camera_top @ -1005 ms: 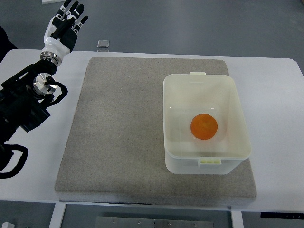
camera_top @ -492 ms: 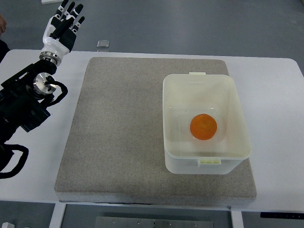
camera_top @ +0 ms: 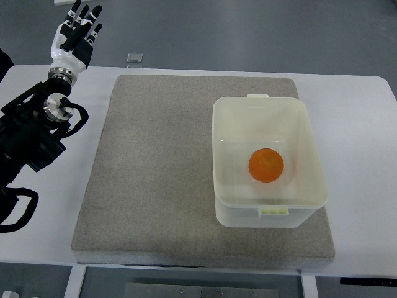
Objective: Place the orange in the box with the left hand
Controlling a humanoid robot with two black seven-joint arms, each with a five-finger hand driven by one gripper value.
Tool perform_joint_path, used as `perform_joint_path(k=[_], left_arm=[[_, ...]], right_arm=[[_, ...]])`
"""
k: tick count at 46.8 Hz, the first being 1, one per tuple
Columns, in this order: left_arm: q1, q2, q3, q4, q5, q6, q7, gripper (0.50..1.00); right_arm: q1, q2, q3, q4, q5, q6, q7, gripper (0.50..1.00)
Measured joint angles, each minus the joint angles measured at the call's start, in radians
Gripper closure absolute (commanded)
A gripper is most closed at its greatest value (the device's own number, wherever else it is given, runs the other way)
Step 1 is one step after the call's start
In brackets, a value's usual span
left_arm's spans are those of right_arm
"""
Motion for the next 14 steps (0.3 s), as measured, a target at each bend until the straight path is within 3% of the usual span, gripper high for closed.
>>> perform_joint_path(k=[14], left_arm=[[0.001,0.0,-0.004,-0.006,-0.001,-0.006,0.0,0.508]], right_arm=[[-0.004,0.0,-0.002,0.001,-0.001,0.001,0.0,0.568]])
